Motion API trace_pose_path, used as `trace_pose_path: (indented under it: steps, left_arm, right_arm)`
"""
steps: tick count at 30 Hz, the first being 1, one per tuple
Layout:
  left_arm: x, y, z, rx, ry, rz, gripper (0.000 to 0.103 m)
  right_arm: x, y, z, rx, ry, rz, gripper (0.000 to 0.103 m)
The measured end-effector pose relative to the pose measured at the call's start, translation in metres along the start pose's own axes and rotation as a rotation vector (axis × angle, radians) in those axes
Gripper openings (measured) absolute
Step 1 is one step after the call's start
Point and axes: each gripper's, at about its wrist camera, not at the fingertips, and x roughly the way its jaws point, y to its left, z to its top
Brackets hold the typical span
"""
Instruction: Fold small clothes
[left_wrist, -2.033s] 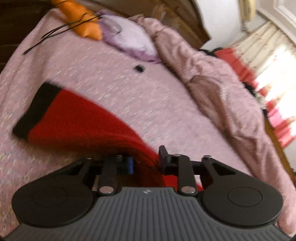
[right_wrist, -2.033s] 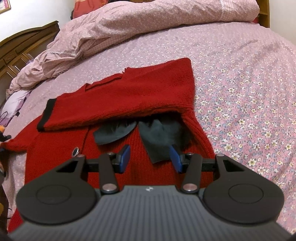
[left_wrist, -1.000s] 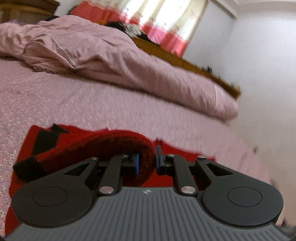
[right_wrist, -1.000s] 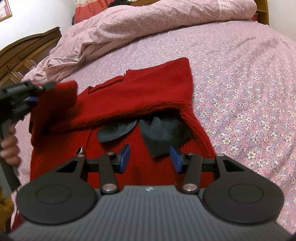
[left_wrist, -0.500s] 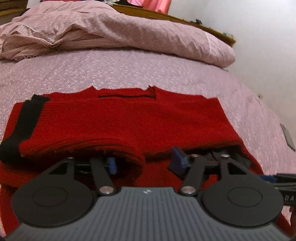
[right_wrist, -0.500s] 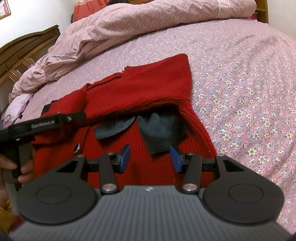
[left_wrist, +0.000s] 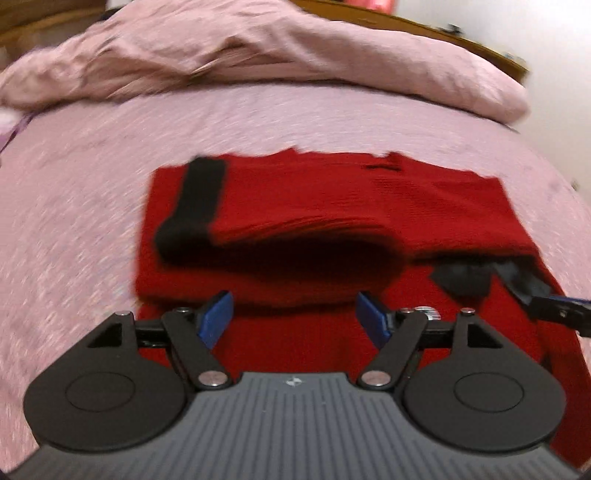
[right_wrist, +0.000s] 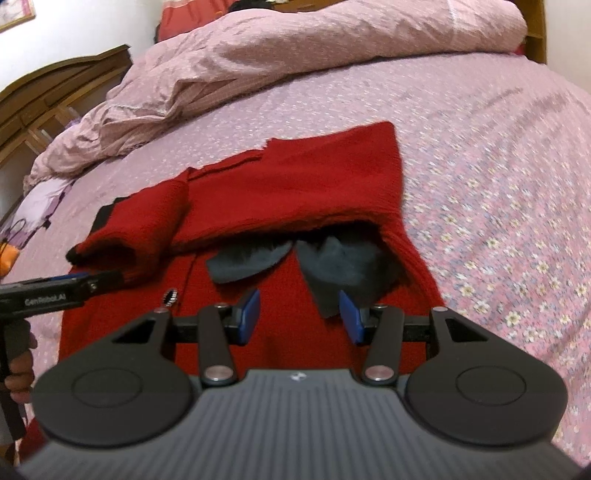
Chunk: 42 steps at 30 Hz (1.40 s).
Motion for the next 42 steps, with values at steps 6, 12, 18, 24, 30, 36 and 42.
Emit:
trace_pose_path:
  steps: [6, 12, 18, 24, 30, 36, 42]
  left_arm:
    - [0.007, 0.03, -0.005, -0.099, 0.031, 0.039, 0.077]
    - [0.012, 0.032, -0.011, -0.09, 0.017, 0.055, 0.077]
    - [0.01, 0.036, -0.013, -0.113, 0.006, 0.039, 0.077]
    - [0.009, 0.037, -0.014, -0.114, 0.003, 0.033, 0.077]
    - [0.01, 0.035, -0.014, -0.103, 0.0, 0.043, 0.077]
    - [0.012, 0.036, -0.013, -0.108, -0.002, 0.043, 0.077]
    - [0.015, 0.029, -0.014, -0.083, -0.007, 0.06, 0.077]
  right_arm:
    - [0.005, 0.031, 0.011, -0.093, -0.007, 0.026, 0.05]
    - [0.011, 0.08, 0.026, -0.255, -0.041, 0.088, 0.05]
    - [0.03, 0.128, 0.034, -0.414, -0.048, 0.148, 0.05]
    - [0.054, 0.159, 0.036, -0.531, -0.024, 0.142, 0.05]
    - [0.077, 0.177, 0.038, -0.645, -0.041, 0.099, 0.049]
    - [0.07, 0.151, 0.056, -0.452, -0.13, 0.114, 0.015]
    - [0.045, 0.084, 0.066, -0.194, -0.205, 0.027, 0.014]
